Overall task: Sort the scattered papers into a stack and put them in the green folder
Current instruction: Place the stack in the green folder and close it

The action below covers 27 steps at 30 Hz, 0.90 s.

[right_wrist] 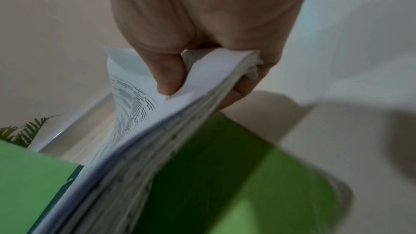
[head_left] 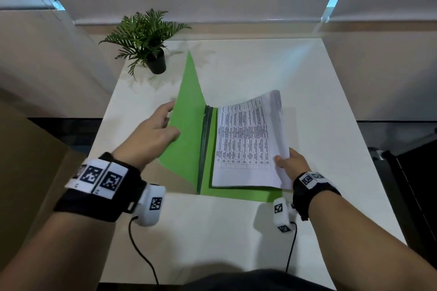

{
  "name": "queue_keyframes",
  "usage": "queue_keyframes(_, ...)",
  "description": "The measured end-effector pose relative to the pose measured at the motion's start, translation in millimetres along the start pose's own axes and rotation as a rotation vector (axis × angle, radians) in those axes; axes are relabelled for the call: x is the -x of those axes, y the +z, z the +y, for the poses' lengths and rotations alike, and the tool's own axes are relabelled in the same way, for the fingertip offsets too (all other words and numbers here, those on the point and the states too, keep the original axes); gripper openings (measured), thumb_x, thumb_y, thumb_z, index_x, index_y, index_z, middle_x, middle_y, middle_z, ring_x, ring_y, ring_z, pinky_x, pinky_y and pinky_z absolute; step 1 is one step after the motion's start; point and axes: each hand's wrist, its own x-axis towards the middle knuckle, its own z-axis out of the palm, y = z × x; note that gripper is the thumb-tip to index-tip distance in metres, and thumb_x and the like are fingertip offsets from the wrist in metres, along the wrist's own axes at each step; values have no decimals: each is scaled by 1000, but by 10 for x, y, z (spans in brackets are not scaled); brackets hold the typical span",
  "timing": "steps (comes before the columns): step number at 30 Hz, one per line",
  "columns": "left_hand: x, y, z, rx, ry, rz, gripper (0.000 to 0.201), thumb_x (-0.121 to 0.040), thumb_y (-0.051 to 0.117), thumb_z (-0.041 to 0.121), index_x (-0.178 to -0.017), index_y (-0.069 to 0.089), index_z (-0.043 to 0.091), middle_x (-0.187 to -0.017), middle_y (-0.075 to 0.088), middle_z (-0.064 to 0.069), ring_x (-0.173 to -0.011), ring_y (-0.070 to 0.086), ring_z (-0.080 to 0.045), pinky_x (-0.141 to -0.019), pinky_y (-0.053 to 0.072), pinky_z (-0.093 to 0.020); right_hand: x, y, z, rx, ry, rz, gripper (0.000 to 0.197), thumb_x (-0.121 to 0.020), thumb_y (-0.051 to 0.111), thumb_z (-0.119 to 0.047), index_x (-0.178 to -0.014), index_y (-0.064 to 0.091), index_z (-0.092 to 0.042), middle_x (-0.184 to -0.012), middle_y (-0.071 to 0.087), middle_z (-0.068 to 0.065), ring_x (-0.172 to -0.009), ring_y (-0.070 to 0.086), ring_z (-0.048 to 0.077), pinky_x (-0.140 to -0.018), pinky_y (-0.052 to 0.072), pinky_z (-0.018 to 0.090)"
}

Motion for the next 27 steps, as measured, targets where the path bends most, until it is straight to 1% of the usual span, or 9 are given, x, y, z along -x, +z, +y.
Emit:
queue_keyframes(2, 32, 214, 92, -14, 22, -30, 62, -85, 48, 6, -132, 43, 45, -100, 71, 9, -85, 70, -16, -74, 55, -36, 61, 96, 65, -15, 40, -12, 38, -94, 55, -10, -130, 48, 1, -111, 49, 3, -109, 50, 21, -97, 38, 32)
queue_keyframes(6, 97, 506, 140, -35, 68, -70, 62, -88, 45, 5, -134, 39, 46, -104, 68, 12, -80, 66, -9, -73, 51, -33, 66, 277, 125, 10, 67, -53, 41, -90, 56, -21, -128, 51, -7, -130, 58, 10, -118, 54, 28, -105, 40, 41)
queue_keyframes(8, 121, 583, 144, -40, 84, -89, 62, -89, 44, 6, -136, 37, 46, -112, 66, 11, -86, 65, -9, -74, 49, -31, 74, 314, 106, 35, 74, -68, 40, -91, 55, -21, -129, 50, -8, -128, 57, 6, -120, 53, 28, -106, 38, 39)
queue_keyframes(12, 120, 611, 155, -42, 86, -81, 62, -89, 43, 6, -136, 37, 46, -112, 66, 12, -86, 67, -12, -74, 52, -32, 44, 312, 84, 137, 76, -47, 37, -93, 53, -20, -127, 50, -5, -128, 57, 15, -118, 53, 32, -100, 39, 36)
queue_keyframes(18, 104, 650, 151, -35, 96, -97, 63, -88, 43, 6, -137, 36, 46, -118, 65, 13, -91, 66, -11, -80, 53, -32, 39, 344, -21, 256, 115, -49, 59, -91, 55, -29, -140, 33, -4, -144, 43, 16, -131, 44, 33, -107, 35, 38)
queue_keyframes(21, 108, 722, 169, -71, 92, -135, 55, -90, 47, 28, -141, 33, 45, -126, 60, 10, -102, 63, -14, -85, 55, -36, 64, 306, -134, 392, 57, 58, 45, -91, 53, -31, -129, 46, -7, -131, 48, 17, -121, 49, 35, -101, 42, 39)
queue_keyframes(23, 76, 795, 147, -48, 35, -198, 45, -96, 43, 47, -141, 36, 45, -128, 55, 10, -94, 61, -13, -76, 57, -35, 74, 204, -199, 451, 45, 118, 34, -95, 44, -29, -119, 58, -8, -125, 53, 16, -117, 50, 37, -100, 43, 38)
queue_keyframes(25, -12, 879, 13, -59, -8, -210, 44, -99, 33, 49, -140, 44, 36, -130, 54, 8, -95, 58, -12, -78, 54, -32, -6, 68, -173, 290, 93, 115, 44, -98, 36, -34, -118, 60, -2, -123, 61, 18, -116, 54, 37, -98, 45, 37)
queue_keyframes(27, -175, 932, -260, -249, -25, -118, 42, -100, 41, 36, -138, 49, 19, -131, 53, -5, -111, 55, -20, -95, 47, -37, -69, -71, -103, 80, 192, 89, 58, -98, 28, -43, -115, 62, 1, -114, 66, 18, -110, 60, 37, -97, 48, 42)
